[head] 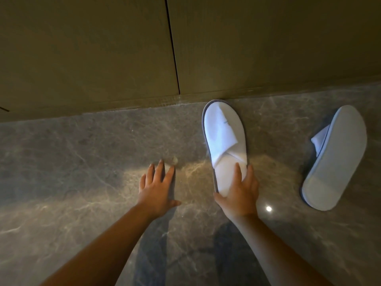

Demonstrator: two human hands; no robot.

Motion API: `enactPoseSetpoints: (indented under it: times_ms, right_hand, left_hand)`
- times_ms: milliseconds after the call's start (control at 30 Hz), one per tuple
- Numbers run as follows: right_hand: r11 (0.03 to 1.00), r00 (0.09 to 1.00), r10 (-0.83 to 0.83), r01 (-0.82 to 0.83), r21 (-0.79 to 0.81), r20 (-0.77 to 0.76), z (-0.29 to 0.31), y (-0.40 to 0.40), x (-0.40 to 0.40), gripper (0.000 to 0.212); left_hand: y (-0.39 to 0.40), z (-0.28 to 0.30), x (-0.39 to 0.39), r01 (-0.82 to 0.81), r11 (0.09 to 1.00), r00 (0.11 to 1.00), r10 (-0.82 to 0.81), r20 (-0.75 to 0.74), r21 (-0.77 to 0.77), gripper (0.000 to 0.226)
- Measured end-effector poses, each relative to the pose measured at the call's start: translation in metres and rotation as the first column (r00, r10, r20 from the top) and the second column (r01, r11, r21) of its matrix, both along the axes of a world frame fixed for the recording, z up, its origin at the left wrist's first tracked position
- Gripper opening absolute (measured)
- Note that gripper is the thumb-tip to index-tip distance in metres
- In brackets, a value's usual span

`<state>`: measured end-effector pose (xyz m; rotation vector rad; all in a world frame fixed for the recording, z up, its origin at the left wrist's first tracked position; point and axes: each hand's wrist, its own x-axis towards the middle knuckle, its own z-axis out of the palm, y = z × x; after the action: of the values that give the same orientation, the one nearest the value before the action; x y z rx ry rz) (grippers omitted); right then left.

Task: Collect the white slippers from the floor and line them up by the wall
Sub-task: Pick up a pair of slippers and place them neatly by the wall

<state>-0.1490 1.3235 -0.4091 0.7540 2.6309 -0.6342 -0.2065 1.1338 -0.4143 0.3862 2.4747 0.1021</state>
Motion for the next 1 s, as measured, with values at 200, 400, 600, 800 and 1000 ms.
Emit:
enactPoseSetpoints:
  times_ms: [200, 400, 600, 800, 1000]
  right_hand:
    - [0.999, 0.998, -0.027, 0.026, -0.022, -0.049, 0.006, 0.013, -0.002, 0.085]
    - [0.933, 0.912, -0.339, 0.357, 0.037, -0.232, 0.023, 0.082, 0.017, 0.073]
    - [0.731, 0.720, -0.669, 0.682, 0.008, -0.184, 0.024, 0.151, 0.045, 0.076]
    - [0.655, 0.626, -0.755, 0.724, -0.216, -0.194, 0.015, 0.158, 0.048, 0.071]
    - [0.508, 0.563, -0.813, 0.564, -0.651, -0.147, 0.038, 0.152, 0.049, 0.012]
  left_hand:
    - [0.004, 0.004, -0.001, -0.024, 0.999, 1.000, 0.023, 0.013, 0.024, 0.097]
    - [0.046, 0.020, -0.003, 0.014, 0.963, 0.999, -0.004, -0.035, 0.268, 0.078]
    - [0.116, 0.033, 0.006, 0.111, 0.904, 0.992, -0.125, 0.006, 0.413, 0.067]
    - [0.145, 0.041, 0.014, 0.141, 0.893, 0.983, -0.179, 0.048, 0.427, 0.062]
    - [0.165, 0.045, 0.017, 0.030, 0.870, 0.994, -0.078, 0.078, 0.492, 0.054]
